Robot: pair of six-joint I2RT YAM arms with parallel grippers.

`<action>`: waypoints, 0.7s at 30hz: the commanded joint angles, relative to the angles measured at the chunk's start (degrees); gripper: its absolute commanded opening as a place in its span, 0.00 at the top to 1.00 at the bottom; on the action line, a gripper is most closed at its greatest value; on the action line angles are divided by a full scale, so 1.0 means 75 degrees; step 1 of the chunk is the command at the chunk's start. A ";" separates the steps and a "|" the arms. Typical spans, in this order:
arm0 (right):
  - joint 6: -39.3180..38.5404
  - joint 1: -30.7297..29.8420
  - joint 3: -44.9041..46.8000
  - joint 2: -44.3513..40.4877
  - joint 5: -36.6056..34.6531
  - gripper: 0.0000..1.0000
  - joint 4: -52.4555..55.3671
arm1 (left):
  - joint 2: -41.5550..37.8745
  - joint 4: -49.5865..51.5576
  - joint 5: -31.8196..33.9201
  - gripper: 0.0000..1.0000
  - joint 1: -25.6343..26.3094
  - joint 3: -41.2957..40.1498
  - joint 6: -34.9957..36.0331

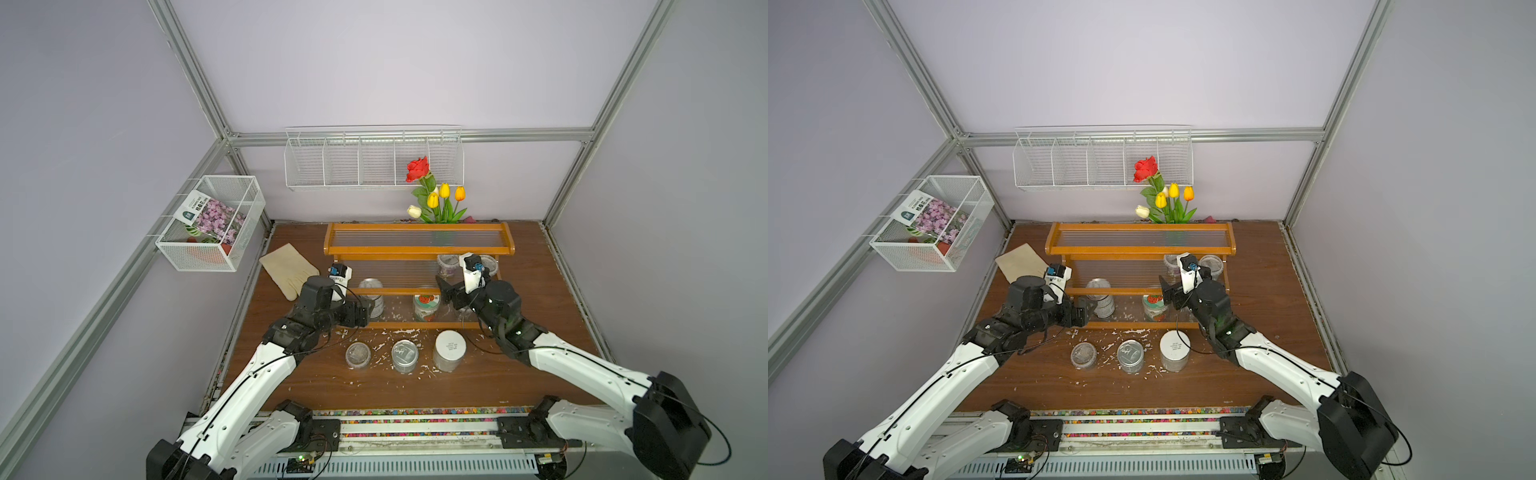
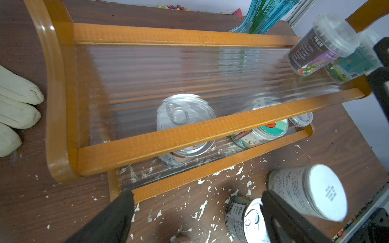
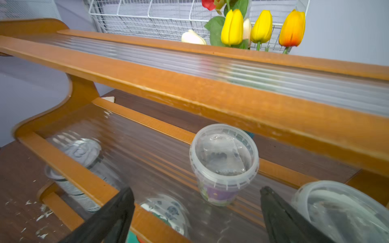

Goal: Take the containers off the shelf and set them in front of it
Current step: 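Pick up a container from the shelf.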

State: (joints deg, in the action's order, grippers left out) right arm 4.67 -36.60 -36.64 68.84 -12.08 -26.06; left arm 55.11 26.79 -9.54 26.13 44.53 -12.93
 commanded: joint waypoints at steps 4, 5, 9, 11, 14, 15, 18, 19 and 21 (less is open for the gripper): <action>-0.0051 0.0140 -0.0532 0.0841 -0.0509 0.04 -0.0948 | -0.0119 -0.0161 -0.0154 0.02 -0.0073 -0.0219 0.0095; -0.0059 0.0158 -0.0572 0.0975 -0.0635 0.04 -0.1052 | -0.0134 -0.0161 -0.0142 0.02 -0.0072 -0.0242 0.0092; -0.0005 0.0234 -0.0689 0.1398 -0.0989 0.04 -0.1305 | -0.0223 -0.0206 -0.0167 0.02 -0.0084 -0.0304 0.0073; 0.0020 0.0274 -0.0729 0.1553 -0.1020 0.04 -0.1452 | -0.0238 -0.0243 -0.0243 0.02 -0.0083 -0.0329 0.0059; -0.0023 0.0295 -0.0840 0.1814 -0.1056 0.04 -0.1578 | -0.0253 -0.0281 -0.0298 0.02 -0.0094 -0.0348 0.0071; -0.0023 0.0301 -0.0853 0.1890 -0.1085 0.04 -0.1623 | -0.0276 -0.0297 -0.0314 0.02 -0.0094 -0.0359 0.0083; -0.0031 0.0333 -0.0903 0.2033 -0.1086 0.06 -0.1704 | -0.0274 -0.0302 -0.0358 0.02 -0.0106 -0.0366 0.0094; -0.0066 0.0342 -0.0923 0.2058 -0.1085 0.06 -0.1705 | -0.0276 -0.0311 -0.0379 0.02 -0.0109 -0.0375 0.0095; -0.0126 0.0342 -0.0940 0.2124 -0.1112 0.08 -0.1723 | -0.0294 -0.0316 -0.0390 0.02 -0.0119 -0.0413 0.0104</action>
State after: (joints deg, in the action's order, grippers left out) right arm 4.56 -34.46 -42.52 83.88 -19.05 -37.12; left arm 53.87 25.32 -11.55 25.63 42.68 -12.93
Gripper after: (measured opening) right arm 0.925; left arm 0.980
